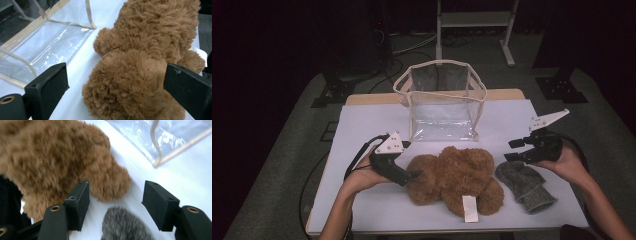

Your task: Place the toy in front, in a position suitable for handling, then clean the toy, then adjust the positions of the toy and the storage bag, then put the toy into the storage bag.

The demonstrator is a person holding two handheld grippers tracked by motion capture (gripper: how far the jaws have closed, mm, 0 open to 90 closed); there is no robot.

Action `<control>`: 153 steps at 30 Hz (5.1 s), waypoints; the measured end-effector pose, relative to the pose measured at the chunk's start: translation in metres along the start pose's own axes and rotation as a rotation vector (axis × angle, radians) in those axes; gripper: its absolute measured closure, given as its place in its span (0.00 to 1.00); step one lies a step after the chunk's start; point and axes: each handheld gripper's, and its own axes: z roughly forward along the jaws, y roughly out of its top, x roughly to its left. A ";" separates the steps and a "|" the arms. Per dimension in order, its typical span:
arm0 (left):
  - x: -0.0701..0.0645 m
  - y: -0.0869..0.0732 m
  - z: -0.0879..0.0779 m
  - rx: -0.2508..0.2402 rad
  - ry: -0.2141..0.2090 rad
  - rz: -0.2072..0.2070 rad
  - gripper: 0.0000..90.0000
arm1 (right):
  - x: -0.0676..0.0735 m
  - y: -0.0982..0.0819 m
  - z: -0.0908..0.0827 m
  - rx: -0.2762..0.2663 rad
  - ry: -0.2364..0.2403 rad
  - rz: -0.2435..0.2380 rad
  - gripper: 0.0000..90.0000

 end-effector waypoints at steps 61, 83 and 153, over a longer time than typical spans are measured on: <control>0.016 -0.028 -0.035 0.040 0.106 -0.069 0.03 | 0.023 0.163 0.067 0.084 0.122 -0.291 0.33; 0.018 -0.032 -0.034 0.063 0.101 -0.078 0.03 | 0.015 0.207 0.073 0.113 0.102 -0.341 0.34; 0.023 -0.043 -0.038 0.067 0.099 -0.111 0.03 | -0.016 0.220 0.112 0.208 0.120 -0.345 0.97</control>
